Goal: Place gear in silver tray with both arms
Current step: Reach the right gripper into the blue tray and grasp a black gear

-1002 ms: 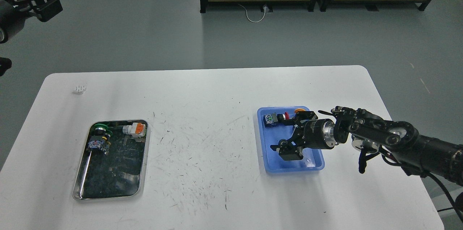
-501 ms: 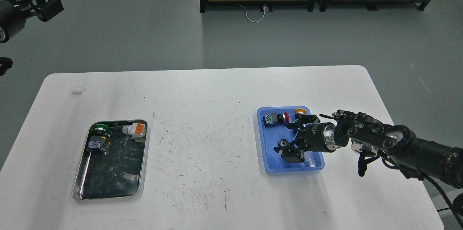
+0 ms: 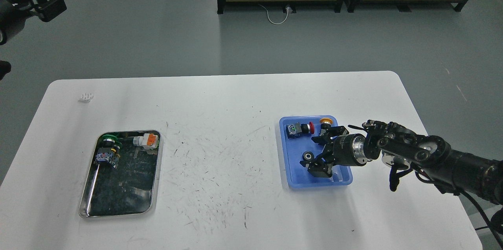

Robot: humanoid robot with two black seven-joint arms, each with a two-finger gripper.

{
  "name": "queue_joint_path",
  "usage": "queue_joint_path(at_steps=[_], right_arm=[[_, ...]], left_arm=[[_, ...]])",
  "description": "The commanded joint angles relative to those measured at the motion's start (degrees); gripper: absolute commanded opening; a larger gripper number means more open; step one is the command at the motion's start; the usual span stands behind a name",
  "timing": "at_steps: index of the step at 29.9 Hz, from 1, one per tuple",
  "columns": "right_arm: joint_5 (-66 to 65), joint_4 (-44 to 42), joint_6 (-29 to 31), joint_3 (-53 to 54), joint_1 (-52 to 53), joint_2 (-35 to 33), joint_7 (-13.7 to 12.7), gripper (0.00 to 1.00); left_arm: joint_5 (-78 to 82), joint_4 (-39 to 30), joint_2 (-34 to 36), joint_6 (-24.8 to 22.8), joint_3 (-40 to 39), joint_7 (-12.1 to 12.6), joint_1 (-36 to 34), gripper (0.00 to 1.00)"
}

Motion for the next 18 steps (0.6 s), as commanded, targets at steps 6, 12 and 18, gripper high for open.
queue_joint_path(at_steps=[6,12,18], right_arm=[[0.04,-0.09,0.8,-0.01,0.47,0.66,-0.22,0.77],[0.04,-0.44,0.89,-0.1,0.29,1.01,-1.54,0.71],[0.04,-0.53,0.89,-0.97,0.47,1.19,-1.62,0.65]], left_arm=[[0.0,0.0,0.05,0.0,0.06,0.0,-0.04,0.98],[0.09,0.0,0.23,0.0,0.15,0.08,-0.12,0.98],[0.09,0.09,0.32,0.0,0.15,0.08,-0.12,0.98]])
